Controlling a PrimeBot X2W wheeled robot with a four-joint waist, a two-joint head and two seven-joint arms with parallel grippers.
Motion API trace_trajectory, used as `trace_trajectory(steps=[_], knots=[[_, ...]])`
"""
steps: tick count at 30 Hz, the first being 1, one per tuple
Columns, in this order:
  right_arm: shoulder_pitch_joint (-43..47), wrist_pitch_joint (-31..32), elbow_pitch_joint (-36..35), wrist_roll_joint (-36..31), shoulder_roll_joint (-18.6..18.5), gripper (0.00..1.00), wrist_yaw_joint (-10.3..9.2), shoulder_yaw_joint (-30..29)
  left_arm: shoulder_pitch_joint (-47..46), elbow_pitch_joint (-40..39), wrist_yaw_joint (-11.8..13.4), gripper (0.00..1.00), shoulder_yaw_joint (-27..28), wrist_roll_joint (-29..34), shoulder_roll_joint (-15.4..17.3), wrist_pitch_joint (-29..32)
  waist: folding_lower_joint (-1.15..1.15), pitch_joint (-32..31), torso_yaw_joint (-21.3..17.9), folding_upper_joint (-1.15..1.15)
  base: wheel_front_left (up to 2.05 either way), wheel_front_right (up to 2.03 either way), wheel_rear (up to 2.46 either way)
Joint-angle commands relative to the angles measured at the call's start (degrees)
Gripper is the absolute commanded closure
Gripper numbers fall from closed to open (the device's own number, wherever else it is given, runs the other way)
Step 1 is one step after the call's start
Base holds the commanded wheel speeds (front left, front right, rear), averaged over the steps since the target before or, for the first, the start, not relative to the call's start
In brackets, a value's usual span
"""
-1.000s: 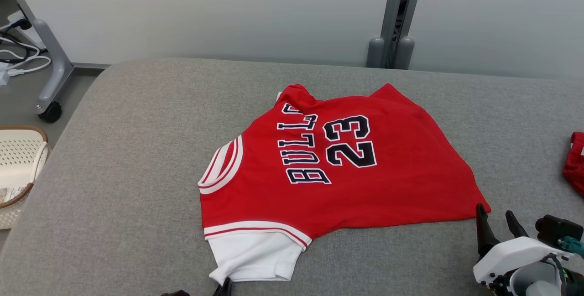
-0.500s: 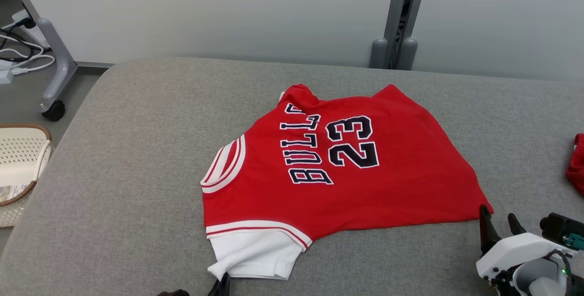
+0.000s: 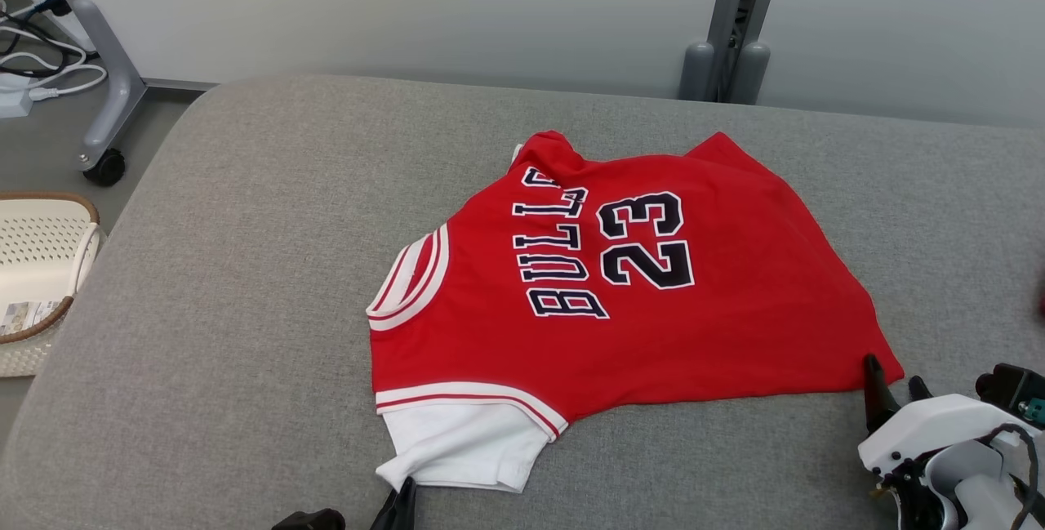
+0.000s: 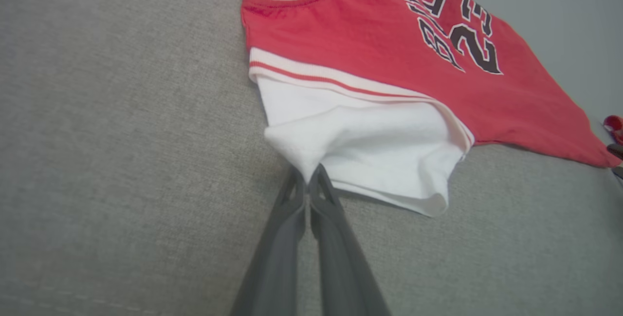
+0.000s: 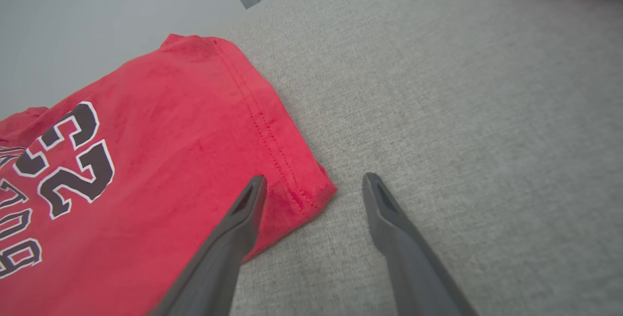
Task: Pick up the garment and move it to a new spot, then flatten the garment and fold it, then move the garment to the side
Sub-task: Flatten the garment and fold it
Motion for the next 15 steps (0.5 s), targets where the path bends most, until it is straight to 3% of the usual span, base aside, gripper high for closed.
trace_trajectory(steps=[1,2,3,4,5,6,15], knots=[[-0.7,0.1,0.6,0.8,-0.4,0.00,0.01,0.1,-0.7,-0.2,0.0,1.00,0.2,0.2,0.3,-0.2,0.00,0.2,0.1,0.00,0.00,0.00,0.00],[-0.9,0.4,0.9,1.2,-0.2,0.00,0.01,0.3,-0.8,-0.2,0.0,1.00,0.2,0.2,0.3,-0.2,0.00,0.3,0.1,0.00,0.00,0.00,0.00],[-1.1,0.7,1.1,1.6,0.0,0.06,0.01,0.6,-0.9,-0.3,0.0,1.00,0.2,0.3,0.3,-0.2,0.00,0.5,0.1,0.00,0.00,0.00,0.00],[-1.3,0.8,1.3,2.0,0.1,0.52,0.01,0.9,-0.9,-0.3,-0.1,1.00,0.3,0.3,0.3,-0.2,0.00,0.6,0.1,0.00,0.00,0.00,0.00],[-1.4,0.9,1.4,2.3,0.2,0.86,0.01,1.3,-1.0,-0.3,-0.1,1.00,0.3,0.3,0.3,-0.2,0.00,0.7,0.1,0.00,0.00,0.00,0.00],[-1.4,0.9,1.5,2.6,0.2,1.00,0.01,1.7,-1.0,-0.3,-0.1,1.00,0.3,0.3,0.3,-0.2,0.00,0.7,0.1,0.00,0.00,0.00,0.00],[-1.1,-0.1,1.4,5.2,-1.0,1.00,0.01,4.1,-0.9,-0.9,-0.1,1.00,0.6,0.0,0.3,-0.2,0.00,-0.4,-0.3,0.00,0.00,0.00,0.00]])
